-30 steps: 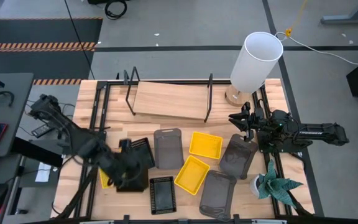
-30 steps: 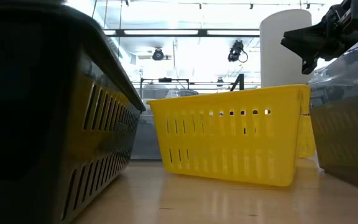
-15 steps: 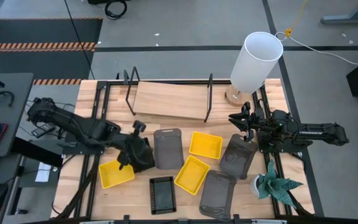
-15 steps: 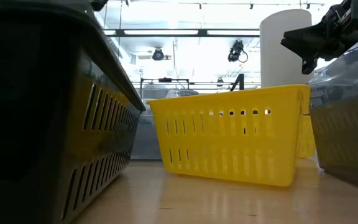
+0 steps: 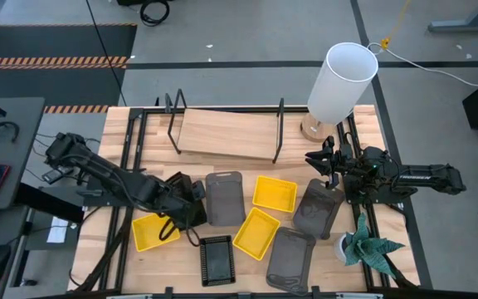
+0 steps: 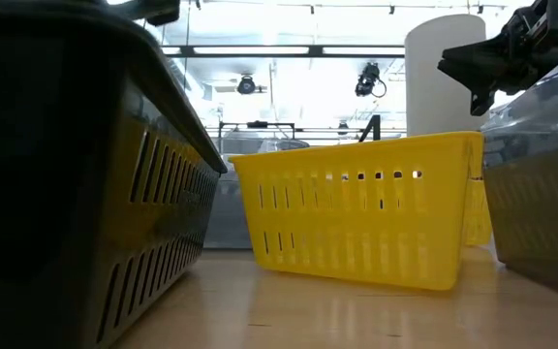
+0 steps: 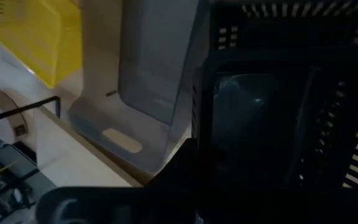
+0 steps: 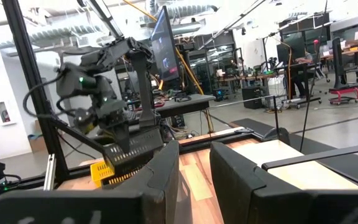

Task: Stack baskets on shelf by color
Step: Stack the bottom left black basket on top of the top black basket, then stack the bottom black basket on top of the other black baskets

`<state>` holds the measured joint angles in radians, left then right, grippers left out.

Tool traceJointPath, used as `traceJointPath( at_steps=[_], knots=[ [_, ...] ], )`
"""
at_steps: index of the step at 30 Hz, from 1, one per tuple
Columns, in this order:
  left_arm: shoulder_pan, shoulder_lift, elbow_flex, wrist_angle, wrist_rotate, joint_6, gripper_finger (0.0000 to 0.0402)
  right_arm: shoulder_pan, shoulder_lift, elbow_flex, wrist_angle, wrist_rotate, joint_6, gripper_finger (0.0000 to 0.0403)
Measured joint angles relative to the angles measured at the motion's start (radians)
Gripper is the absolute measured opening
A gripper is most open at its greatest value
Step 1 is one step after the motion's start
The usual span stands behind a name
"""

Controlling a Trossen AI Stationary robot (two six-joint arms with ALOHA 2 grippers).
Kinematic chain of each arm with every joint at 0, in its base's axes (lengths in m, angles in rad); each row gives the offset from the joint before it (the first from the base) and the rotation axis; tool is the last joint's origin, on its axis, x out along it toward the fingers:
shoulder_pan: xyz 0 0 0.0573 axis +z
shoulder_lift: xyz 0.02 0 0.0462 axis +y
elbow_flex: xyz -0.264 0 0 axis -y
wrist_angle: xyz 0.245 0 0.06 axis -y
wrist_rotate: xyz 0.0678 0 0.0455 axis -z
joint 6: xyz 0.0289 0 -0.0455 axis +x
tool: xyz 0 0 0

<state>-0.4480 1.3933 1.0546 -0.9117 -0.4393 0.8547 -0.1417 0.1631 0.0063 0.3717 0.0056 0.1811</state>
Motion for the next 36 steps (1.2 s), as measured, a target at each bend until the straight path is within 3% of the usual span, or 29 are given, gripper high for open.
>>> traceJointPath(
  at_steps=[13,24,29,36],
  knots=[
    [0.000,0.028,0.000,-0.001,0.158,-0.065,0.0014,0.000,0.000,0.000,0.000,0.000,0.000,0.0096],
    [0.000,0.028,0.000,-0.009,0.160,-0.141,0.0090,0.000,0.000,0.000,0.000,0.000,0.000,0.0096],
    [0.000,0.028,0.000,-0.008,0.115,-0.188,0.0127,0.000,0.000,0.000,0.000,0.000,0.000,0.0096],
    [0.000,0.028,0.000,-0.005,0.104,-0.200,0.0135,0.000,0.000,0.000,0.000,0.000,0.000,0.0096]
  ],
)
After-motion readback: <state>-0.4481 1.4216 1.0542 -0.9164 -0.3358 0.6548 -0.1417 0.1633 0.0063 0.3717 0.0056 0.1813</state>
